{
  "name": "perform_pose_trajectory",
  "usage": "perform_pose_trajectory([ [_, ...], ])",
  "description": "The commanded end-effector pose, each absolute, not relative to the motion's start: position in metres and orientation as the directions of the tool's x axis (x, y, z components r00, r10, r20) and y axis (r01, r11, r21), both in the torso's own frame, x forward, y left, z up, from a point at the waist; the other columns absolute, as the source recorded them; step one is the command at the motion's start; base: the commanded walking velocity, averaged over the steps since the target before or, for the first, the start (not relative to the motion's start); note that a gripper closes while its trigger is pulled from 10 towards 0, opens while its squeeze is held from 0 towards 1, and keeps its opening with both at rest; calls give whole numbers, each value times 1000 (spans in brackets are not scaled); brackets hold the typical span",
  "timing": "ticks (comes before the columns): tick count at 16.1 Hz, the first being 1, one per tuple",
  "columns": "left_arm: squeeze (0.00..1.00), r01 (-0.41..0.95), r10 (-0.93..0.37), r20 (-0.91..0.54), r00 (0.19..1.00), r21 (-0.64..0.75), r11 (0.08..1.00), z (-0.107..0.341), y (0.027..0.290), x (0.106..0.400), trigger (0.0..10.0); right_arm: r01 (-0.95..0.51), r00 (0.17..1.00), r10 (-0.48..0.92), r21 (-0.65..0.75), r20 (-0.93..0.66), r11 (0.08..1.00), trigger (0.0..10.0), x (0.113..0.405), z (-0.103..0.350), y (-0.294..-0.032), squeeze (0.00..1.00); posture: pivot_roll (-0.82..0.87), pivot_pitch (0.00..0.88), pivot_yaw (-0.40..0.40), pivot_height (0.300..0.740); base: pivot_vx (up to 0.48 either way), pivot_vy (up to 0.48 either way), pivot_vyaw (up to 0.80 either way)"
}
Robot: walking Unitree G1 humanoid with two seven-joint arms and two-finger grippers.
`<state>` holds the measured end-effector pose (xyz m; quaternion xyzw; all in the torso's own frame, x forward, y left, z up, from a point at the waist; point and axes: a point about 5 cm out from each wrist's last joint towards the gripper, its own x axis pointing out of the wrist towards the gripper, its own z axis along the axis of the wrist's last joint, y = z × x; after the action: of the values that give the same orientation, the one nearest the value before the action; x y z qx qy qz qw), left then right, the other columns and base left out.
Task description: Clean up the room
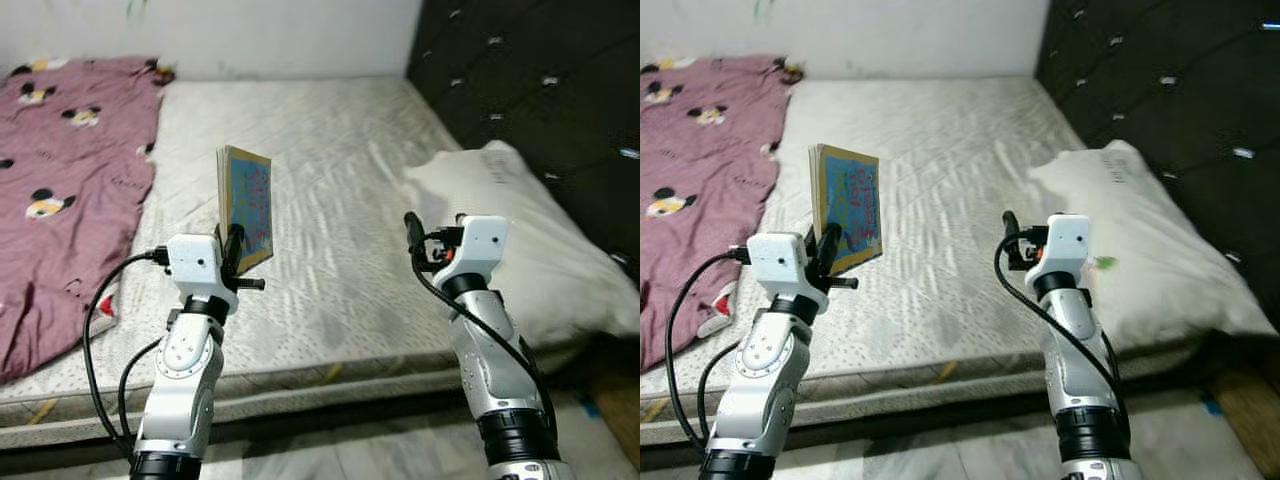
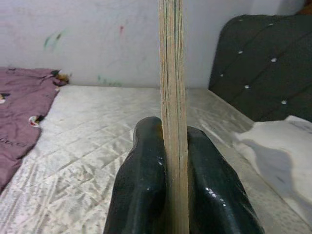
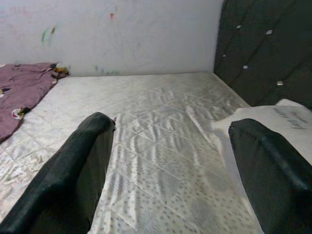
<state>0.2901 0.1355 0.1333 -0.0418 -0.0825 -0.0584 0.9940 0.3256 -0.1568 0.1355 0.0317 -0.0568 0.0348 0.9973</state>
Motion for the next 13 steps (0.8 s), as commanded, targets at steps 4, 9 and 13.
perform_pose_trajectory([
  [4,0,103,-89,190,978,-70,992,140,133,292,10000,-66,989,59,46,132,997,10000,327,139,-158,0,-80,63,-19,740,281,0,0],
  [9,0,94,-81,194,978,-60,994,141,133,291,10000,-74,988,70,27,137,997,10000,326,139,-158,0,-78,58,-16,740,0,0,0],
  [13,0,95,-82,196,977,-59,994,141,132,292,10000,-80,987,76,21,143,997,10000,326,139,-158,0,-79,50,-17,740,0,-60,550],
])
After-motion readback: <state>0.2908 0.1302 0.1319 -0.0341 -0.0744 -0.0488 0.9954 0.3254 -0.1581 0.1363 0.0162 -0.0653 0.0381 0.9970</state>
